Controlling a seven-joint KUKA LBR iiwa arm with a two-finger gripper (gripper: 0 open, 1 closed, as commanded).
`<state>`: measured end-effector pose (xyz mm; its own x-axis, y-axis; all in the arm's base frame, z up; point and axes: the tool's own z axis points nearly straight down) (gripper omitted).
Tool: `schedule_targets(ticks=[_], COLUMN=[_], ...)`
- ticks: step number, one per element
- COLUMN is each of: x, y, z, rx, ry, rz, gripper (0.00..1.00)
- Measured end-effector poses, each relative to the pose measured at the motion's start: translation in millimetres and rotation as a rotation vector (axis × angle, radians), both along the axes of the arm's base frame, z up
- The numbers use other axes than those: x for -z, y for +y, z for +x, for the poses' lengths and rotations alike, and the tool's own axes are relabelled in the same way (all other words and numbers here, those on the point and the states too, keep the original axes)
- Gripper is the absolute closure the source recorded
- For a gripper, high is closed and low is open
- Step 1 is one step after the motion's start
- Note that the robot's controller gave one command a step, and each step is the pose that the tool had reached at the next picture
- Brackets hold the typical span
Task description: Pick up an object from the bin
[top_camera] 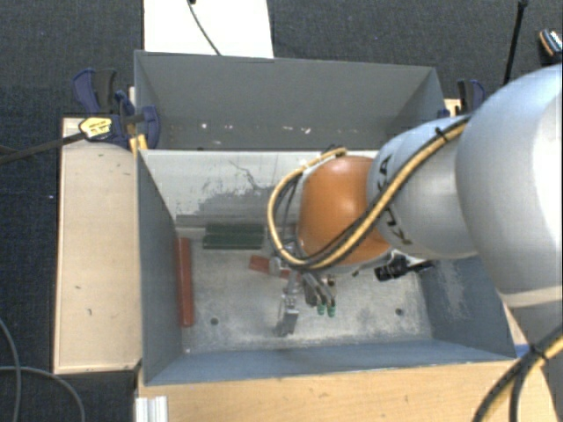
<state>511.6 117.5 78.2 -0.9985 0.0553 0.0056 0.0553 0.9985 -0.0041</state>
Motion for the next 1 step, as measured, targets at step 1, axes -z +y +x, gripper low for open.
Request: schedule_targets(ticks=[1], x=[7.6], y=[-2.2], z=[69.3], rx=[0.193], ry=[-0.01], rz=[0.004], gripper=[0.0])
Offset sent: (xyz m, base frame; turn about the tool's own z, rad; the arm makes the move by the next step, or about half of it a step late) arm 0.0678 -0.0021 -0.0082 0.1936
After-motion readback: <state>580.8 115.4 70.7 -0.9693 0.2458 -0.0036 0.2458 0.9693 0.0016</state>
